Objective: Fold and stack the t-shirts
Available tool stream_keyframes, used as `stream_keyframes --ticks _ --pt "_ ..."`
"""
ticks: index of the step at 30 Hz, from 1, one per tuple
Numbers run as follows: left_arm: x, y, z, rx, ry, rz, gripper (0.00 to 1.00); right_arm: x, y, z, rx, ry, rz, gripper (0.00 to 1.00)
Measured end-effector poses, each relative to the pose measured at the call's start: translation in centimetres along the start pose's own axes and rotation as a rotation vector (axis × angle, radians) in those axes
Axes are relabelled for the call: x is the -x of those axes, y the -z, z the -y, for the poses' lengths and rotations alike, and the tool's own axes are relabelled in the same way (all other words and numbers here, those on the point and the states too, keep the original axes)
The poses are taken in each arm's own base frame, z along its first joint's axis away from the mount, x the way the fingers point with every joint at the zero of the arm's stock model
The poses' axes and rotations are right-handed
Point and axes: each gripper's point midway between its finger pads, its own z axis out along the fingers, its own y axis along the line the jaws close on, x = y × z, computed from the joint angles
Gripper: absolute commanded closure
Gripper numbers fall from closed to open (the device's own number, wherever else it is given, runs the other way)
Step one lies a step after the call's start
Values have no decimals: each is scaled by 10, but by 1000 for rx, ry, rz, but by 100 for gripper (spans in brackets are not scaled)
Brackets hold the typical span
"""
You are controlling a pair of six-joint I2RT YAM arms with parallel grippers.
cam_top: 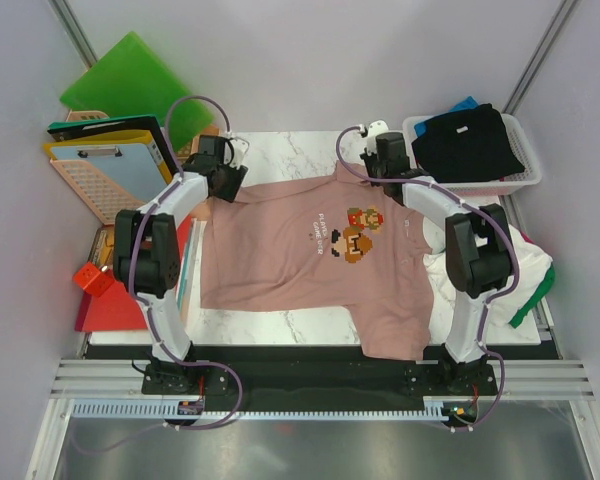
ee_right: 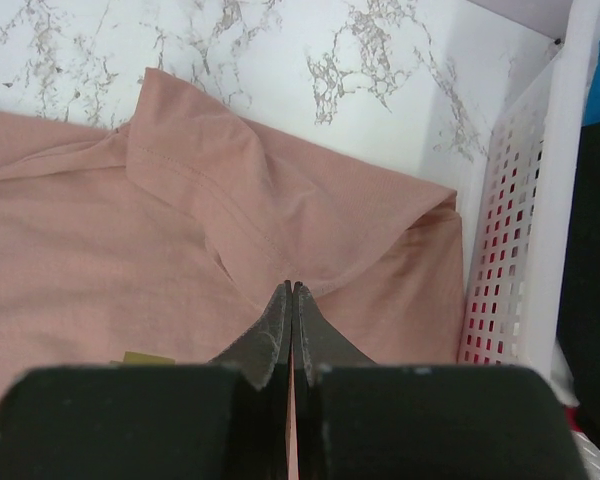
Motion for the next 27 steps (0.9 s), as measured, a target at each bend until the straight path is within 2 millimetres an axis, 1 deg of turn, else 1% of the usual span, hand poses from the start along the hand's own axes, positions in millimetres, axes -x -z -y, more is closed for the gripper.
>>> stream_keyframes --ticks 4,7,9,10,11,12,14,15,16,24,27 --pt "5 -9 -8 42 -14 4 33 -6 -4 -1 2 2 -13 100" --pt "2 -20 -6 47 -30 -12 33 -9 -5 -2 2 3 -19 100" --pt "-2 -28 -2 40 -39 -29 36 -9 -6 -2 2 3 -21 100" --pt "-5 -31 1 36 -43 -39 40 -9 -6 -2 2 4 -21 100" --pt "-9 -35 4 29 -46 -52 45 -9 -6 -2 1 4 -21 100" --pt "-12 -37 6 24 -50 -60 52 -9 -6 -2 1 4 -21 100" --pt "-18 -43 10 16 -58 -79 79 -9 -6 -2 0 4 -21 100" --pt "-20 -44 11 14 -58 -84 96 -9 -6 -2 0 4 -21 100" --pt "-21 -45 11 13 -59 -87 98 -9 -6 -2 -1 4 -21 100" --pt "-21 -45 11 12 -68 -84 98 -9 -6 -2 0 4 -22 100" --pt "-23 -39 15 7 -72 -82 98 -13 -6 -2 1 5 -28 100"
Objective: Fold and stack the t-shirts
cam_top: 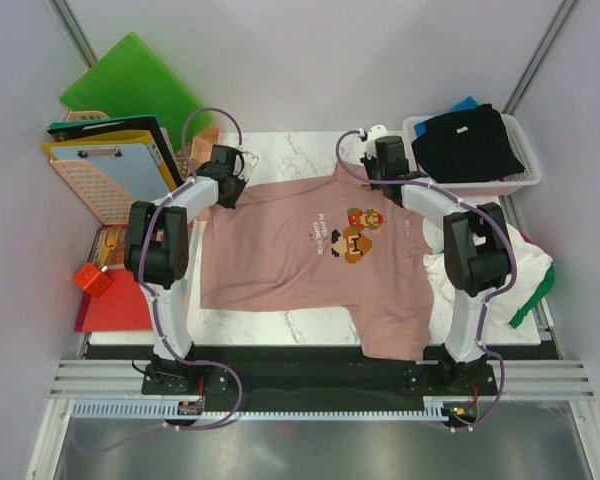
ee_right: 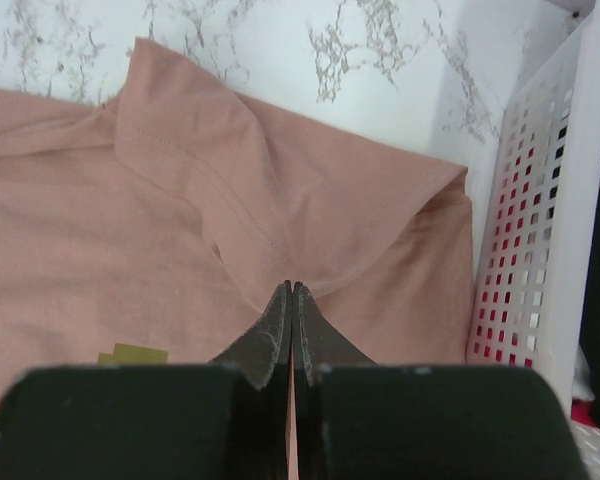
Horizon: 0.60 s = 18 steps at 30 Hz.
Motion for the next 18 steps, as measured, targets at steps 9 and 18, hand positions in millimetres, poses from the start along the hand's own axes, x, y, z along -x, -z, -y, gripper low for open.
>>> stream_keyframes --ticks 9,18 --pt "6 67 14 -26 -18 101 98 -33 35 1 10 13 -52 100" --pt "-6 104 17 -24 -16 151 98 -4 121 23 -14 -14 87 100"
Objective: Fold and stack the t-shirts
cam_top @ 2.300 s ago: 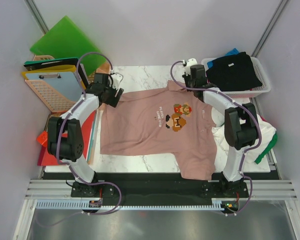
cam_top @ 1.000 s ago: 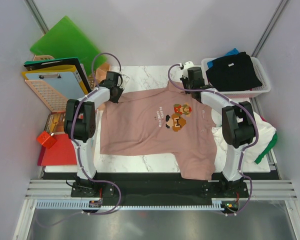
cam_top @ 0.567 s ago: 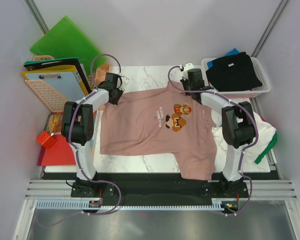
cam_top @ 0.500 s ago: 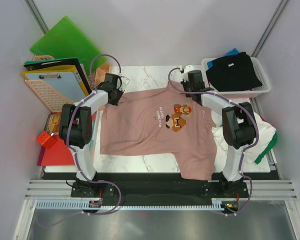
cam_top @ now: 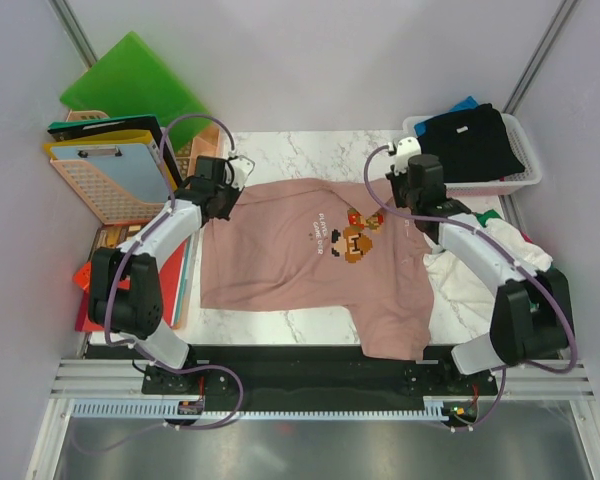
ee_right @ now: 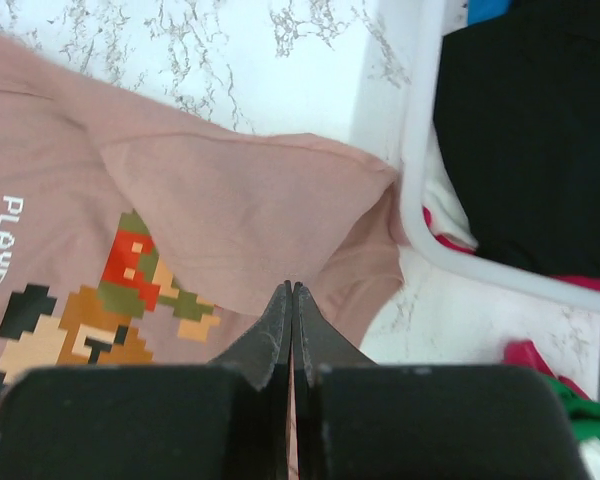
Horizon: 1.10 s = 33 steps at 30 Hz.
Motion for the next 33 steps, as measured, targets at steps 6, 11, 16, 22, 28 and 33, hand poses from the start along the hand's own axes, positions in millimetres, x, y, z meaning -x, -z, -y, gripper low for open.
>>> stream_keyframes --ticks 6,11,16,22,28,33 --pt "-6 18 4 -10 0 16 98 -4 40 11 -22 0 31 100" --pt "-2 29 3 -6 2 46 98 -18 43 23 -69 16 -8 86" --pt "-6 33 6 -17 -4 42 63 -32 43 38 -140 36 -66 34" --pt "-25 35 17 -61 9 -30 41 -27 62 47 -177 46 -53 11" --pt "-42 29 33 -130 11 -94 41 -46 82 26 -11 82 -133 2" --pt "-40 29 32 -123 11 -81 40 -93 98 -16 253 137 -317 2"
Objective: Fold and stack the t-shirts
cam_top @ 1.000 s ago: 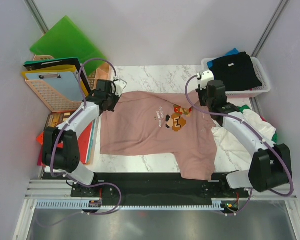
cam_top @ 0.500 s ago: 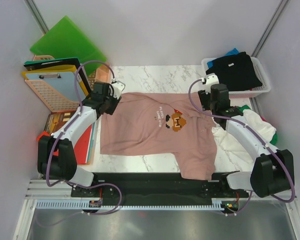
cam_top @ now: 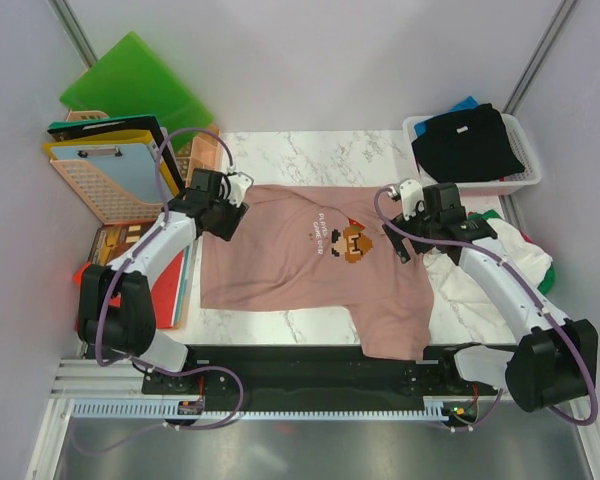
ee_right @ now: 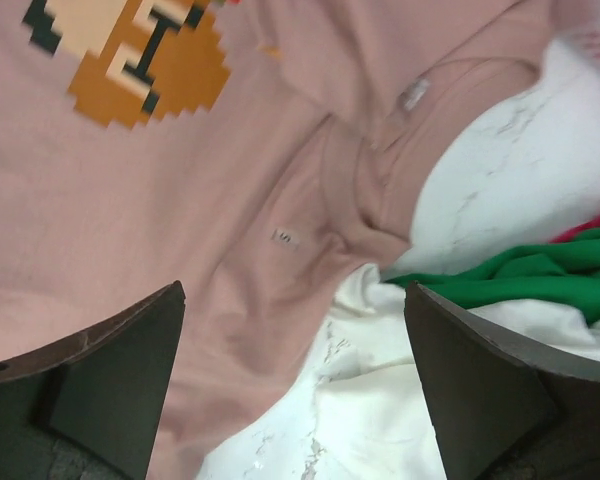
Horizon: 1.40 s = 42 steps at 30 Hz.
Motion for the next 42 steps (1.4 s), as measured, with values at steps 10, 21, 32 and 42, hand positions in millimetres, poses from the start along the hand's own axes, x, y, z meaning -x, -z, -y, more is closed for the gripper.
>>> stream_keyframes --ticks 10,21,32,42 --pt "4 -8 -21 112 -60 39 39 -53 -10 -24 90 8 -128 2" --pt "16 -35 2 -53 -62 33 39 -48 -13 -22 114 44 -171 2" --pt "10 -27 6 -61 -61 33 39 -58 -76 -16 173 48 -396 2" --pt "-4 -16 10 -56 -65 24 39 -9 -63 3 73 -46 -240 2"
